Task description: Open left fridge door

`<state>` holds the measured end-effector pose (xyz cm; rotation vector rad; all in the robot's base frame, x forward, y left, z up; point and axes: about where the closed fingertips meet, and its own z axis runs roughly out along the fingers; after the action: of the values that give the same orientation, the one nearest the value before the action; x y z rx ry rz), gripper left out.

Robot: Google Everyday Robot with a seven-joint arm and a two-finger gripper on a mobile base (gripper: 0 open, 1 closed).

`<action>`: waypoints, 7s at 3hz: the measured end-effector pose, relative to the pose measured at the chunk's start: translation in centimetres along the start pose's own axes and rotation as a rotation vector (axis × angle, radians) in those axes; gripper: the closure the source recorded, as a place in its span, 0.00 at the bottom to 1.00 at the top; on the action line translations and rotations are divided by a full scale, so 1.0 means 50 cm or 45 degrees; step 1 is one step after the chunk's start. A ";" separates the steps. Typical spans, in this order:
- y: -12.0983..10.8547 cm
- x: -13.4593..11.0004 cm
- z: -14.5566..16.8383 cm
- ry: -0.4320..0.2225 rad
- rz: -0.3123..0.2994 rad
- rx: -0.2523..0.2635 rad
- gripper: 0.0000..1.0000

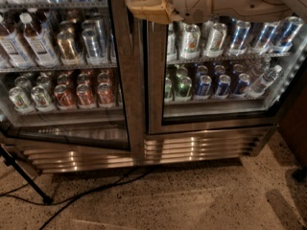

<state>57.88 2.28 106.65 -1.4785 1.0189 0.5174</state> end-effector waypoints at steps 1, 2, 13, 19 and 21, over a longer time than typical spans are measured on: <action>0.006 -0.004 -0.006 0.000 0.000 0.000 1.00; 0.020 -0.074 -0.015 -0.036 -0.012 0.050 1.00; 0.054 0.043 -0.143 0.613 0.339 0.484 1.00; 0.076 -0.122 -0.034 0.142 0.413 0.334 1.00; 0.094 -0.145 -0.034 0.114 0.400 0.299 1.00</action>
Offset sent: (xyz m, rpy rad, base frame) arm -0.1419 0.0516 0.0637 0.1399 0.0057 -0.0385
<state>49.88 3.20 110.18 -1.1477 1.3462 0.5358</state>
